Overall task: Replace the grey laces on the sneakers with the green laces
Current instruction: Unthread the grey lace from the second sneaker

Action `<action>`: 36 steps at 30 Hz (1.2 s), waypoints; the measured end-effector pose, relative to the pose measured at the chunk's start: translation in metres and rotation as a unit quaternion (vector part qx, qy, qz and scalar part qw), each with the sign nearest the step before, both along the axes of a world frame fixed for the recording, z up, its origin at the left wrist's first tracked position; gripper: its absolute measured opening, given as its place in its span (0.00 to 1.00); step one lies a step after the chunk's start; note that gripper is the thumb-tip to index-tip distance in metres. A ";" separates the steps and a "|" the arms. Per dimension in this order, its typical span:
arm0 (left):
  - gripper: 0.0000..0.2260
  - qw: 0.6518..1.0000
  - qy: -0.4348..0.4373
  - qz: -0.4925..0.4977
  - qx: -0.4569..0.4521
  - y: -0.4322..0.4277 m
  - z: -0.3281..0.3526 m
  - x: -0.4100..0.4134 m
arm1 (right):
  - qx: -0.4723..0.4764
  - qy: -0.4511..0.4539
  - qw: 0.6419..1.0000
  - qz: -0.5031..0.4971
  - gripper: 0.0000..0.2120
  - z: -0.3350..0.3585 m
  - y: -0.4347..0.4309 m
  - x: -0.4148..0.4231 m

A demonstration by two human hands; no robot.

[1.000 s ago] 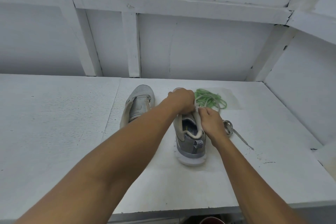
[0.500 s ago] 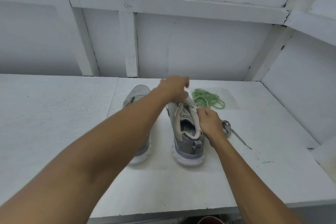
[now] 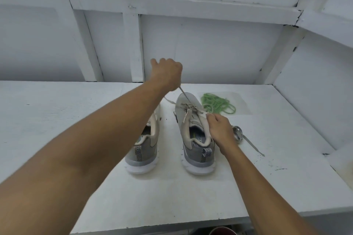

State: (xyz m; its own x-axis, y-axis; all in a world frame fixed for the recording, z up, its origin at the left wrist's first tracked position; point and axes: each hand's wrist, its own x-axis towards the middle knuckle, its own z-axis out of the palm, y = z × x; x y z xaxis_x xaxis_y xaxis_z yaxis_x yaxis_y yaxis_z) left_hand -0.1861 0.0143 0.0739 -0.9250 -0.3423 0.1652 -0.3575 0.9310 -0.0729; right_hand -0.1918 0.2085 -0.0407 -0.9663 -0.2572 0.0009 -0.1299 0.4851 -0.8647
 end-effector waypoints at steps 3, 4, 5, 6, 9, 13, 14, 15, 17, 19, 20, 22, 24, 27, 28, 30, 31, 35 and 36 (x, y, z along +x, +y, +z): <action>0.15 0.990 -0.053 -0.086 0.102 0.026 -0.019 -0.001 | 0.000 -0.001 1.000 0.001 0.15 0.001 -0.001 0.001; 0.13 0.983 -0.072 -0.110 0.126 0.039 -0.028 -0.001 | 0.000 -0.001 1.000 0.001 0.16 0.001 0.000 0.001; 0.11 0.979 -0.090 -0.122 0.135 0.051 -0.036 0.000 | 0.002 0.001 1.000 0.001 0.17 0.001 0.000 0.001; 0.09 0.978 -0.102 -0.125 0.135 0.060 -0.042 0.002 | 0.005 0.002 1.000 0.001 0.18 0.001 0.000 0.001; 0.06 0.980 -0.109 -0.113 0.123 0.070 -0.053 0.004 | 0.007 0.004 1.000 0.002 0.18 0.000 0.000 0.000; 0.05 0.987 -0.062 -0.101 0.104 0.055 -0.040 0.001 | 0.006 0.003 1.000 0.000 0.16 0.000 0.001 0.000; 0.06 0.990 -0.051 -0.094 0.095 0.049 -0.034 0.000 | 0.005 0.003 1.000 -0.001 0.16 0.000 0.001 0.000; 0.08 0.992 -0.037 -0.086 0.090 0.042 -0.028 -0.001 | 0.005 0.002 1.000 -0.001 0.16 -0.001 0.001 0.000; 0.08 0.994 -0.008 -0.065 0.091 0.029 -0.014 -0.001 | 0.007 0.002 1.000 -0.001 0.16 -0.001 0.000 -0.001; 0.09 0.994 0.016 -0.050 0.094 0.017 -0.003 0.000 | 0.007 0.000 1.000 -0.002 0.16 -0.001 0.000 -0.001; 0.09 0.994 0.023 -0.045 0.095 0.012 0.000 0.001 | 0.005 -0.001 1.000 -0.001 0.16 -0.001 0.000 -0.001; 0.09 0.994 0.029 -0.038 0.101 0.004 0.006 0.003 | 0.002 -0.002 1.000 -0.001 0.16 -0.002 0.000 -0.002; 0.09 0.993 0.046 -0.026 0.110 -0.002 0.011 0.005 | 0.002 -0.002 1.000 0.000 0.15 -0.002 0.000 -0.002; 0.09 0.985 0.120 0.000 0.126 -0.010 0.022 0.008 | 0.000 -0.001 1.000 0.000 0.15 -0.002 0.000 -0.001; 0.10 0.979 0.152 0.014 0.136 -0.013 0.027 0.009 | 0.000 -0.001 1.000 -0.001 0.16 -0.001 0.000 -0.001; 0.10 0.964 0.213 0.041 0.156 -0.019 0.039 0.011 | 0.001 -0.001 1.000 -0.002 0.16 -0.001 0.000 -0.001; 0.10 0.957 0.232 0.051 0.164 -0.021 0.044 0.012 | 0.002 -0.002 1.000 -0.003 0.16 -0.001 0.000 -0.001; 0.09 0.958 0.222 0.051 0.176 -0.024 0.048 0.020 | -0.004 -0.006 1.000 -0.002 0.15 -0.001 0.000 0.000; 0.09 0.959 0.215 0.048 0.180 -0.022 0.045 0.022 | -0.005 -0.007 1.000 -0.002 0.15 -0.001 0.000 0.000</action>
State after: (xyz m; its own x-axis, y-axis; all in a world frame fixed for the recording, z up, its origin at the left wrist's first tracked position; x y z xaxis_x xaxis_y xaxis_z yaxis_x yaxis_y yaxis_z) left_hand -0.1645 -0.0080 0.1187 -0.7587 -0.5292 0.3799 -0.3682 0.8294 0.4202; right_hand -0.1916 0.2084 -0.0412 -0.9672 -0.2540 -0.0091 -0.1169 0.4766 -0.8713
